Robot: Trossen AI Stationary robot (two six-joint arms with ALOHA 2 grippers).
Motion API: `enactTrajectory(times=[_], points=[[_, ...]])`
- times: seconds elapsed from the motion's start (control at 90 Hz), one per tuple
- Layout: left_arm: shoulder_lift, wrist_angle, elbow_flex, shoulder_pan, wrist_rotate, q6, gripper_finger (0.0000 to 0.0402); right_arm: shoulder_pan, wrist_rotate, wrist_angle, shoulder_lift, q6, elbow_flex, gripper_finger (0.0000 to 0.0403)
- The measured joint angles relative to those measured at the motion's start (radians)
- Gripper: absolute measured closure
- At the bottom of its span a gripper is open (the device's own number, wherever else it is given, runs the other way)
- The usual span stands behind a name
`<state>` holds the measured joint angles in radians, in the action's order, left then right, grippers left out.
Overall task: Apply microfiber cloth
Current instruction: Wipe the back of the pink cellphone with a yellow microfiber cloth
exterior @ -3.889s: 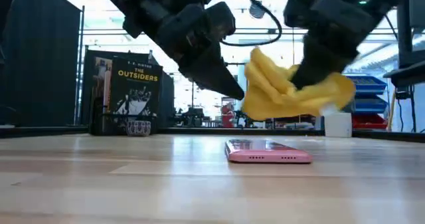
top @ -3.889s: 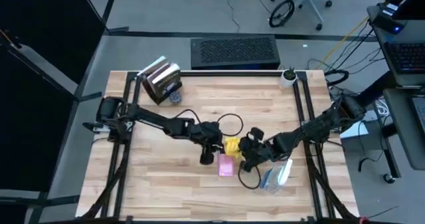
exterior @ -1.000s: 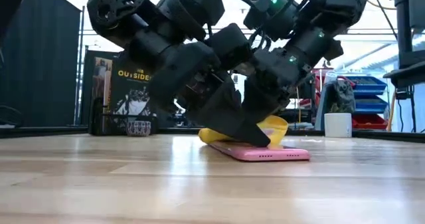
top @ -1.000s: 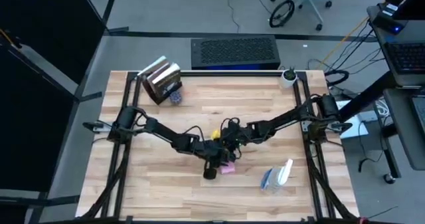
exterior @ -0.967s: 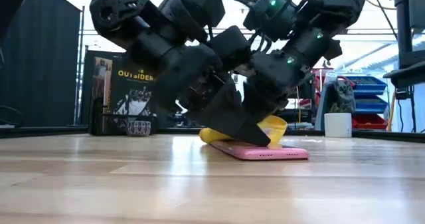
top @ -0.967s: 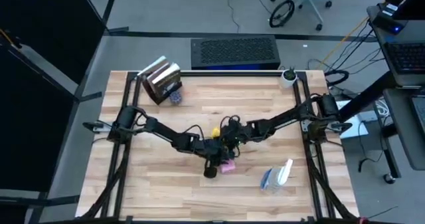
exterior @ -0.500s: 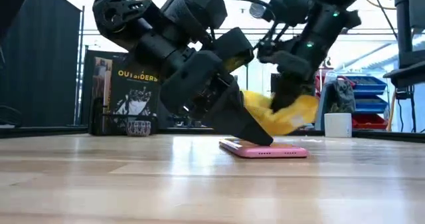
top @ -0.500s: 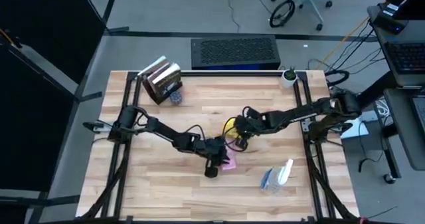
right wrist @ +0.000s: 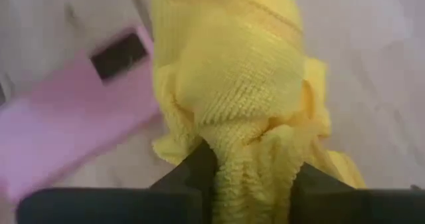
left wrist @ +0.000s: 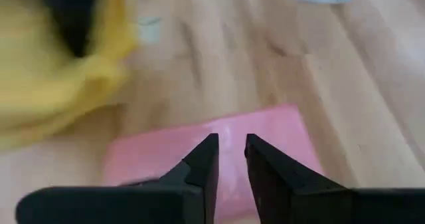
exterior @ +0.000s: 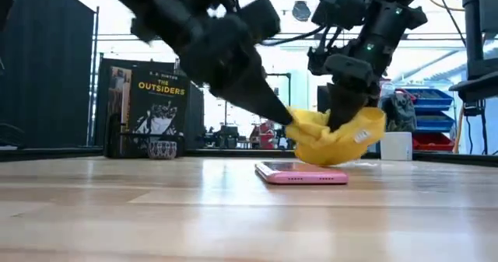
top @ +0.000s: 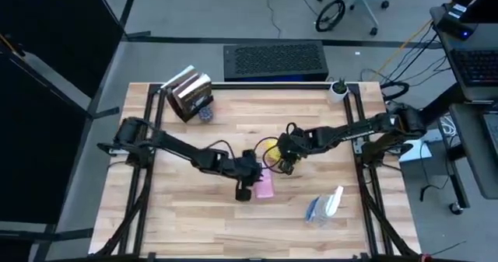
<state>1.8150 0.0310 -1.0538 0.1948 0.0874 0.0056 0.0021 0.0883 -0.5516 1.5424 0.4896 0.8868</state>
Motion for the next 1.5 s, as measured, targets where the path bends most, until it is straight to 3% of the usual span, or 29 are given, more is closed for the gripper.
enactTrajectory(times=[0.167, 0.322, 0.444, 0.556, 0.733, 0.856, 1.122, 1.278, 1.5], points=[[-0.080, -0.159, -0.002, 0.003, 0.054, -0.026, 0.0339, -0.010, -0.008, -0.244, -0.001, 0.037, 0.055, 0.0223], [-0.081, -0.268, 0.000, 0.003, 0.081, -0.027, 0.0339, -0.005, -0.012, -0.258, -0.002, 0.071, 0.073, 0.0166], [-0.082, -0.231, 0.031, 0.003, 0.084, -0.039, 0.0339, 0.005, -0.012, -0.248, -0.001, 0.096, 0.089, 0.0144], [-0.081, -0.201, 0.085, 0.009, 0.085, -0.073, 0.0339, 0.043, -0.007, -0.103, -0.002, 0.203, 0.081, 0.0136], [-0.074, 0.033, 0.210, 0.011, 0.085, -0.106, 0.0339, 0.143, 0.002, 0.150, -0.002, 0.385, 0.019, 0.0136], [-0.073, 0.076, 0.225, 0.008, 0.086, -0.105, 0.0339, 0.194, 0.092, 0.192, -0.001, 0.524, -0.017, 0.0136], [-0.027, 0.090, 0.224, 0.008, 0.076, -0.105, 0.0339, 0.243, 0.064, 0.076, -0.001, 0.636, 0.005, 0.0136], [-0.023, 0.116, 0.224, 0.008, 0.061, -0.105, 0.0339, 0.273, 0.015, 0.239, 0.007, 0.698, 0.007, 0.0136], [-0.021, 0.150, 0.224, 0.008, 0.058, -0.096, 0.0339, 0.324, 0.067, 0.315, 0.084, 0.808, 0.007, 0.0136]])
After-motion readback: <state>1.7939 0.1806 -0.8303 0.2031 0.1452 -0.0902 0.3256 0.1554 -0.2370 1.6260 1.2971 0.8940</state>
